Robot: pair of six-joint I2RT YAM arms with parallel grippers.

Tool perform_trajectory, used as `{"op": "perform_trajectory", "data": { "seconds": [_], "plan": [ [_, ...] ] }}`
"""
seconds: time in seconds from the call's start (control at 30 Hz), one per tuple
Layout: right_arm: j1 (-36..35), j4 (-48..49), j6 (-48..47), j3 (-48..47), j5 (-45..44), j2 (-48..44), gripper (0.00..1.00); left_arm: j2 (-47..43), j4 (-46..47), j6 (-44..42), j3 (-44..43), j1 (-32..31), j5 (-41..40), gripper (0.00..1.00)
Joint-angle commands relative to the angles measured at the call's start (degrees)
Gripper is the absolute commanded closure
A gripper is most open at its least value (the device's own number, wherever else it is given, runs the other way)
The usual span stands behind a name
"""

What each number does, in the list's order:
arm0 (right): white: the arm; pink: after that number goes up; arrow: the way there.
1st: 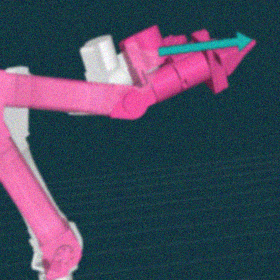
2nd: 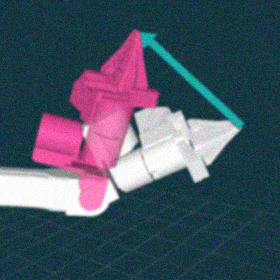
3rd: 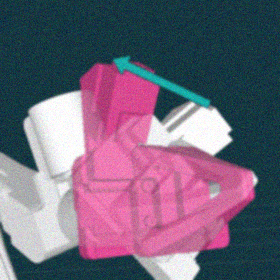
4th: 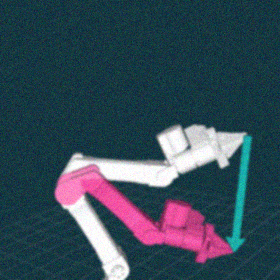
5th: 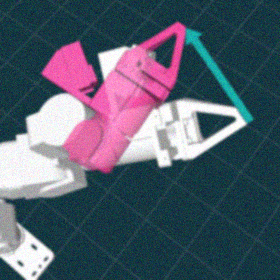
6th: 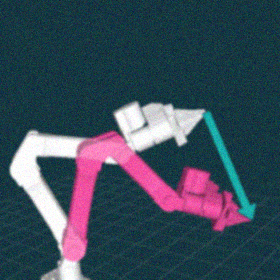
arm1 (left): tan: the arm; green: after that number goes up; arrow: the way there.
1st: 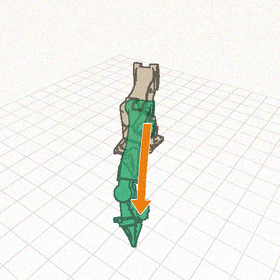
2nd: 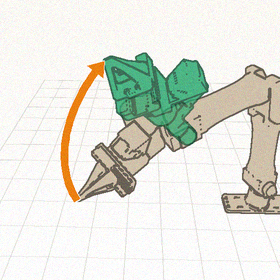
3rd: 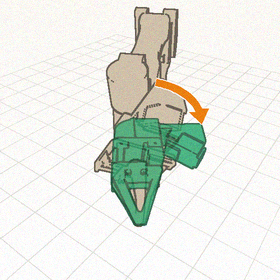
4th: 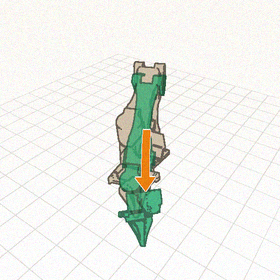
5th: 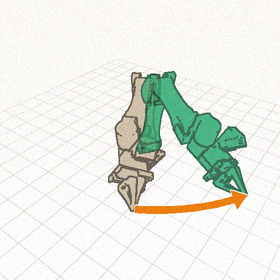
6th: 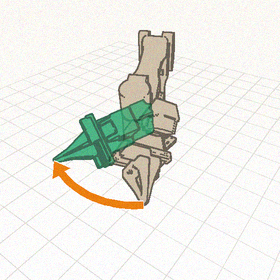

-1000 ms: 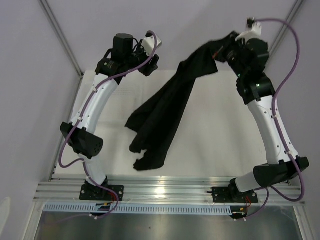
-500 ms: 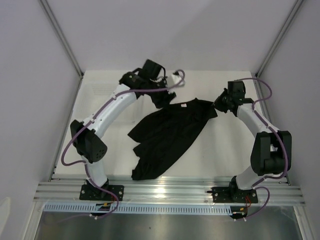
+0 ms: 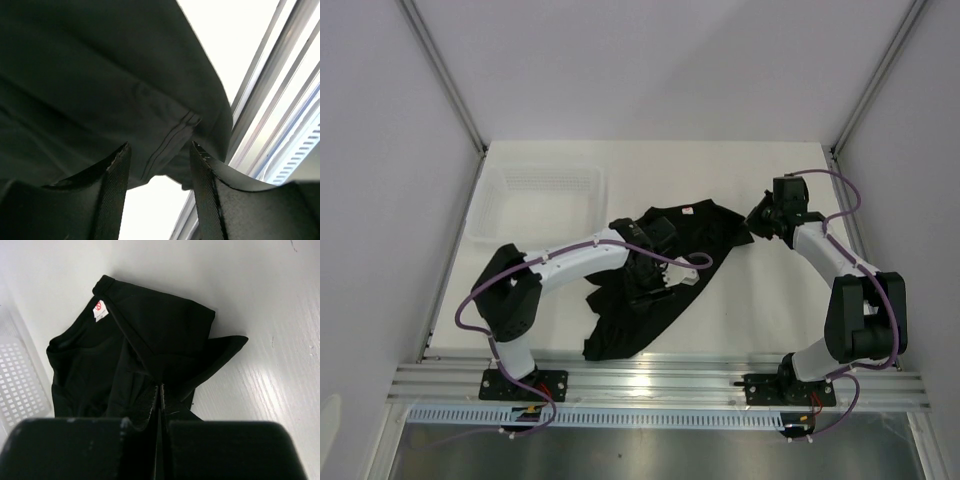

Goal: Roll the t-shirts
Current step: Flatten the tshirt

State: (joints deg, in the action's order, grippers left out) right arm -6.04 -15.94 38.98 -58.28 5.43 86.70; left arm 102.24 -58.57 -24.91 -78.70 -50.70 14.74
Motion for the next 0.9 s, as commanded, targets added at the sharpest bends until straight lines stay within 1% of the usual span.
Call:
{"op": "perform_trajectory", "data": {
  "seconds": [0.0,0.13,0.23,0.3,0.43,0.53,0.7,0.73,0.87],
  "plan": [
    [-0.2,1.6,-0.5,1.0,-0.5,-2.6,1.0,-3.1,4.7,2.9,1.7,-1.8,-0.2,0.46],
    [-0.2,1.0,-0.7,1.9,-0.9,-2.8,1.0,-1.8,7.2,4.5,4.4,-5.6,-0.9,0.45],
    [-0.1,0.3,-1.3,1.8,-0.9,-3.0,1.0,-1.3,7.3,6.6,5.3,-6.4,-0.3,0.46],
    [-0.1,-0.1,-1.9,1.9,-1.0,-3.4,1.0,-1.3,7.5,7.1,5.9,-6.6,-1.6,0.46],
    [-0.1,-0.4,-2.5,2.9,-1.7,-4.3,1.0,-0.4,7.8,7.9,7.8,-7.9,-1.0,0.46],
    [0.1,-0.2,-2.6,4.4,-1.7,-5.4,1.0,0.5,10.1,8.2,9.3,-9.2,-4.0,0.46],
    [0.5,-0.2,-2.5,6.3,-1.2,-6.9,1.0,1.0,11.5,7.7,10.7,-9.2,-10.5,0.47],
    [0.5,-0.1,-2.6,6.5,-1.2,-7.0,1.0,0.9,11.5,7.6,11.0,-9.2,-10.5,0.46],
    [0.5,-0.1,-2.5,7.0,-1.1,-7.7,1.0,0.8,11.1,7.6,11.6,-9.2,-12.0,0.51]
  ]
}}
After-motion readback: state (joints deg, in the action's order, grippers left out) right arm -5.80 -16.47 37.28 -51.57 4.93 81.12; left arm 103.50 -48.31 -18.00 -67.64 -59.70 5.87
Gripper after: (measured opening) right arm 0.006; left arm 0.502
